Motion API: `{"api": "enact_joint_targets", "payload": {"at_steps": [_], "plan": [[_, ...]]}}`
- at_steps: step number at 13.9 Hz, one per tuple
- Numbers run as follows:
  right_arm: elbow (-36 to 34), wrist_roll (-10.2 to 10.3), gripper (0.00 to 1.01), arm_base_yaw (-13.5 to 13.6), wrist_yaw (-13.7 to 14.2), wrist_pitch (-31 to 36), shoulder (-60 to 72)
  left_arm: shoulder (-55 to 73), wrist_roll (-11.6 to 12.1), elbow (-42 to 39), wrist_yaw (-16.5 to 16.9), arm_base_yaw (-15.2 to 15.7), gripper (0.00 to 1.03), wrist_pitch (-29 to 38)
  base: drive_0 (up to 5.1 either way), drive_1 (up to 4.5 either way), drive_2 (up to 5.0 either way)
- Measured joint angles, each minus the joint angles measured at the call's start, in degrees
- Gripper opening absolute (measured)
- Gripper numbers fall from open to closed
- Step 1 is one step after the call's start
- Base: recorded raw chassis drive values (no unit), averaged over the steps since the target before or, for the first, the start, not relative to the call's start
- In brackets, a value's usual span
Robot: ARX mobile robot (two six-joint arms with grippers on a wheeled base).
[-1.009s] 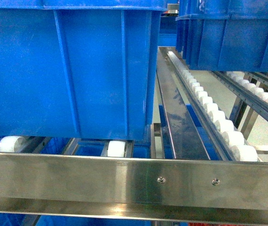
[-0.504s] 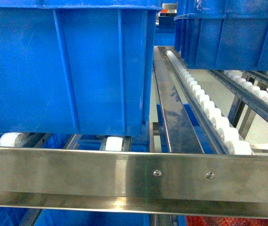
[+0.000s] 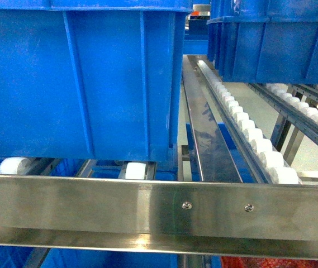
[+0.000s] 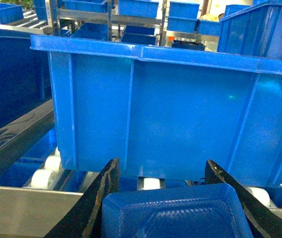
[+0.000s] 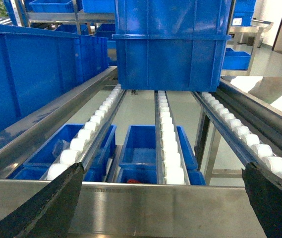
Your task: Pick blue part to blue bin on bottom shelf
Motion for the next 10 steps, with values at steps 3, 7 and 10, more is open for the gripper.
{"api": "enact_joint_targets", "payload": {"at_steps": [3,7,10], "plan": [[0.0,0.0,0.98,0.0,0.0,0.0,0.0,0.0,0.0,0.0,0.0,0.0,0.43,-0.02,0.0,0.0,0.0],[0.0,0.0,0.98,0.0,0.0,0.22,0.0,0.02,0.0,0.0,0.0,0.0,0.43,0.24,0.0,0.0,0.0],[0.0,-0.02,0.98,0.0,0.07,0.07,0.0,0.0,0.0,0.0,0.0,0.0,0.43,0.15,0.0,0.0,0.0]]}}
